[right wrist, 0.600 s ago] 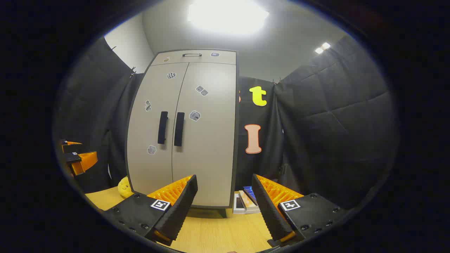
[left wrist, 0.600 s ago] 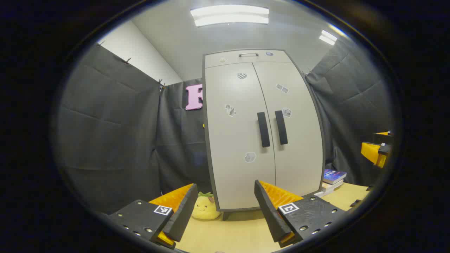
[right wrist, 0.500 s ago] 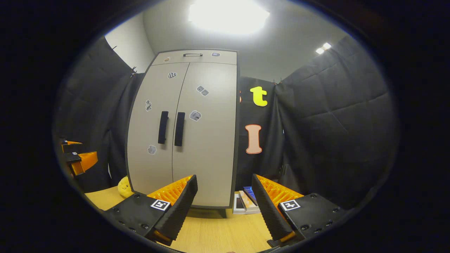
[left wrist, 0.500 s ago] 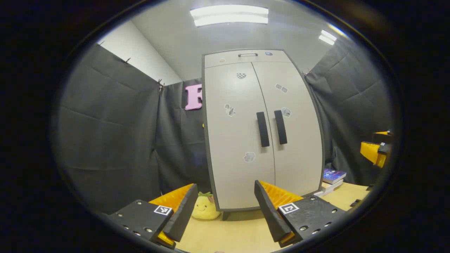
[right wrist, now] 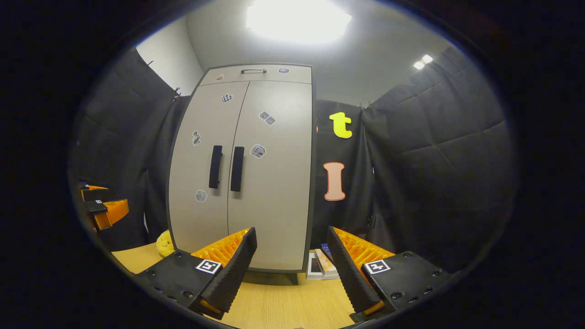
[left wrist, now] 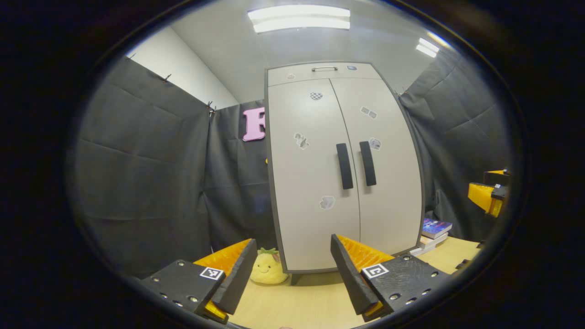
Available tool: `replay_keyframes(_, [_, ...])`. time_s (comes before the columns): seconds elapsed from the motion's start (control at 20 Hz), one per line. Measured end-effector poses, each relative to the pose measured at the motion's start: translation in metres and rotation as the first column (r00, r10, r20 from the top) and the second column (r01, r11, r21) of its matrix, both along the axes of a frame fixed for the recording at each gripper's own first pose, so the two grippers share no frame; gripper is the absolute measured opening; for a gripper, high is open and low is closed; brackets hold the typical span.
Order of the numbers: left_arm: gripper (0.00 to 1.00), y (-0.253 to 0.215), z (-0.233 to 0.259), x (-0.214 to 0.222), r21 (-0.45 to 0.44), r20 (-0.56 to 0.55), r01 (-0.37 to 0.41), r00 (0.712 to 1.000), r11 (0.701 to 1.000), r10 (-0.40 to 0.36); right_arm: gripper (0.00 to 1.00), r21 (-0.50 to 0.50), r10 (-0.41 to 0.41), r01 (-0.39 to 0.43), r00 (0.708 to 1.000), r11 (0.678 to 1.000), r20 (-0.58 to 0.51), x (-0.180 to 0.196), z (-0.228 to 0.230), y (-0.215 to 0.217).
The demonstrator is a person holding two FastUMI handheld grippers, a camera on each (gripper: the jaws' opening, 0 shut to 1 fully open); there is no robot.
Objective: Open the right door of the double-door shoe cabinet with the right hand, and open the left door with the left hand.
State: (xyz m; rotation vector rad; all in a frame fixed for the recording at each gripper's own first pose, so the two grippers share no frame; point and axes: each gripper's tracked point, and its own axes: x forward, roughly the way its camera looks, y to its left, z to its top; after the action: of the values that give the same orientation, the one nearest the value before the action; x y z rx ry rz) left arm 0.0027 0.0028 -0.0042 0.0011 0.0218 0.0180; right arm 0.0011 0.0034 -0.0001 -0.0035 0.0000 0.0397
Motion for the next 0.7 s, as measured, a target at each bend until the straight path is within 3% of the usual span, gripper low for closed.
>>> replay_keyframes(0.3, [0.95,0.004,-0.001,0.001,-0.010,0.000,-0.018,1.000,1.000,0.018,0.97,0.005,0.028,-0.028,1.000,1.000,0.002,0.008,0.005,0.006])
replay_keyframes(0.7, [0.94,0.037,-0.003,-0.021,0.012,-0.004,-0.089,0.996,0.996,0.089,0.98,0.069,0.096,-0.100,0.994,0.993,0.050,0.057,0.050,0.040])
